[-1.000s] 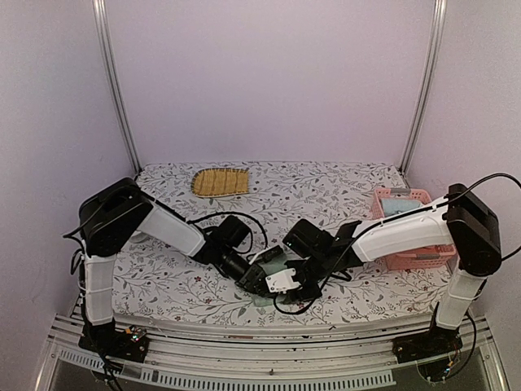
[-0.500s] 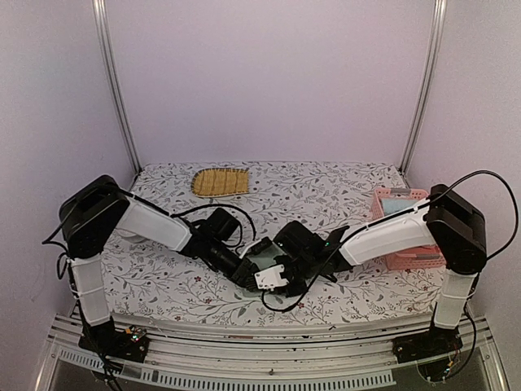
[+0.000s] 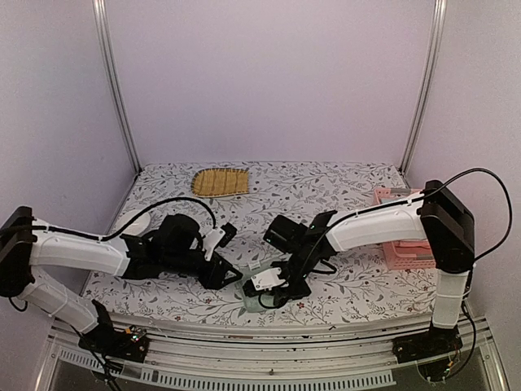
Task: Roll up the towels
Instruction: Roll the towel at the center of the board, then pick up the towel from the center of the board.
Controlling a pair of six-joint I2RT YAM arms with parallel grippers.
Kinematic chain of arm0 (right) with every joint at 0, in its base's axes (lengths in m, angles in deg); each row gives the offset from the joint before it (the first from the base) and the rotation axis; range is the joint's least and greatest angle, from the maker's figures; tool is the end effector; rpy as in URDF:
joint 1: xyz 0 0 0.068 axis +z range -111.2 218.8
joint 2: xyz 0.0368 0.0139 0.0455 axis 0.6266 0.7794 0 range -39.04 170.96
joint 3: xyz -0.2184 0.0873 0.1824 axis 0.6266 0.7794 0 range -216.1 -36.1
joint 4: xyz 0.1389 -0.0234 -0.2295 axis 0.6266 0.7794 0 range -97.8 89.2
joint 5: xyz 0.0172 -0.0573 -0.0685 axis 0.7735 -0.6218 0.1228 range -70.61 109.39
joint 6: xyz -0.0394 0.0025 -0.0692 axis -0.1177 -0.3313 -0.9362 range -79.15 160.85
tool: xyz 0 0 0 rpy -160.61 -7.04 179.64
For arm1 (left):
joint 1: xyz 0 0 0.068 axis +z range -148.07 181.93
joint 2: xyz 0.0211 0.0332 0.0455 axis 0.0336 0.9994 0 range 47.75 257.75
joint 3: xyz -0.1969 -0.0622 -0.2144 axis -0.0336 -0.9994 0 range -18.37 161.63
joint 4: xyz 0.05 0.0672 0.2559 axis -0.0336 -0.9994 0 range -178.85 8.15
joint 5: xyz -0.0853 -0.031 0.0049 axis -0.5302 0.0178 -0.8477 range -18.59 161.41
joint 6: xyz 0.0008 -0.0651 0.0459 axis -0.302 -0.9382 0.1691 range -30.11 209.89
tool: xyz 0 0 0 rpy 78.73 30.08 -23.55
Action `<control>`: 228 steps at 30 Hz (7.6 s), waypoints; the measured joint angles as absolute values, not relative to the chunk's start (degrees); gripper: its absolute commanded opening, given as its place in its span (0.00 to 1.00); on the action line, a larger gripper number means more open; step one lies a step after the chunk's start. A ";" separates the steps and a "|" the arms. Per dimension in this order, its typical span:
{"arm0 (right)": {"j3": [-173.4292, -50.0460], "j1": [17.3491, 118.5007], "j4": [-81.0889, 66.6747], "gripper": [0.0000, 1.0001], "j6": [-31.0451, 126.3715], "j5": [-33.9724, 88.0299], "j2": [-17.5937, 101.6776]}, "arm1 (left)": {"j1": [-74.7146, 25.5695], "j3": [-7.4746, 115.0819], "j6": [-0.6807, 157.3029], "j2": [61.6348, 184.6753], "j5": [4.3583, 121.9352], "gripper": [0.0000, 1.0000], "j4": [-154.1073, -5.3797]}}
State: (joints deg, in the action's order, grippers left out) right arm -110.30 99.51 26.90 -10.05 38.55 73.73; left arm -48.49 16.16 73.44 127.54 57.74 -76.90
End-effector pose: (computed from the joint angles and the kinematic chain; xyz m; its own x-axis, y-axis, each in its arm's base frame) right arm 0.1797 0.3664 0.1365 0.3797 -0.8215 -0.4254 -0.9123 -0.4087 -0.0250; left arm 0.1766 -0.2390 0.1698 -0.6400 0.3421 -0.6880 0.7115 0.6019 -0.3626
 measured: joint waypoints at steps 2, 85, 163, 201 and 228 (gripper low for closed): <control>-113.71 99.48 32.21 0.09 -9.67 41.78 75.79 | -53.97 13.40 74.23 123.04 63.90 0.58 -75.08; -109.09 77.41 42.92 0.45 -2.57 61.52 46.26 | -51.81 40.40 81.01 159.86 32.89 0.14 -83.52; -122.08 80.34 51.38 0.18 -9.11 76.55 89.82 | -71.35 36.38 107.85 154.40 88.73 0.37 -79.32; -128.39 73.58 47.86 0.44 1.01 58.06 43.96 | -57.03 50.41 87.26 162.66 46.70 0.20 -93.53; -92.57 97.63 17.52 0.54 -6.53 25.45 54.91 | -48.70 52.40 76.66 169.11 23.05 0.12 -93.05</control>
